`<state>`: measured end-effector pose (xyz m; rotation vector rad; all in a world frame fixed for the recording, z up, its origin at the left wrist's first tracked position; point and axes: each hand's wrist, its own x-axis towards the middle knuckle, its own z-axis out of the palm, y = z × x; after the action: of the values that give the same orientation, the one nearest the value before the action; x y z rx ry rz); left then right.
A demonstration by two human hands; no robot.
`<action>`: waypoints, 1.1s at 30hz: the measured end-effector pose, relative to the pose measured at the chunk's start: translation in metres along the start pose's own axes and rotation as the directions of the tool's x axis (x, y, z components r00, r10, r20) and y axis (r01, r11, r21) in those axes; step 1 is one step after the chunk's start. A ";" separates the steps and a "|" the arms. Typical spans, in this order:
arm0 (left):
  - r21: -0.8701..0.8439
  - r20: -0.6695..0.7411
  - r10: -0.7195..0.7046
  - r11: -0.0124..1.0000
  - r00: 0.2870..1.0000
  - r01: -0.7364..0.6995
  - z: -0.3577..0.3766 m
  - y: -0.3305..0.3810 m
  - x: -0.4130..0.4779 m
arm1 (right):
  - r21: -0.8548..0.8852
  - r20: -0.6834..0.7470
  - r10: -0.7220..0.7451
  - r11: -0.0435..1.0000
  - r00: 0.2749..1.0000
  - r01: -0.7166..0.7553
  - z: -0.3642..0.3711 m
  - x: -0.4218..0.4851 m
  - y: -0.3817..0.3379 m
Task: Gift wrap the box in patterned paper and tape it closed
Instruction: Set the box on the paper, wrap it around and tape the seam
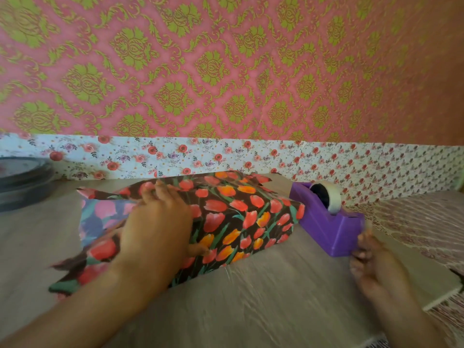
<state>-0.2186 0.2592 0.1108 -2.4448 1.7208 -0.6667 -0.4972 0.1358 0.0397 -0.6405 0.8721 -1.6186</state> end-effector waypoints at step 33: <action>-0.055 -0.563 0.160 0.972 0.811 -0.230 0.028 0.002 -0.026 | -0.511 0.755 -0.243 0.363 0.609 0.779 0.170 -0.080 0.028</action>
<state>-0.2161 0.2773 0.0768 -2.2272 2.2290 -1.3931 -0.3291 0.1769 0.1185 -2.2228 0.9693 -1.3134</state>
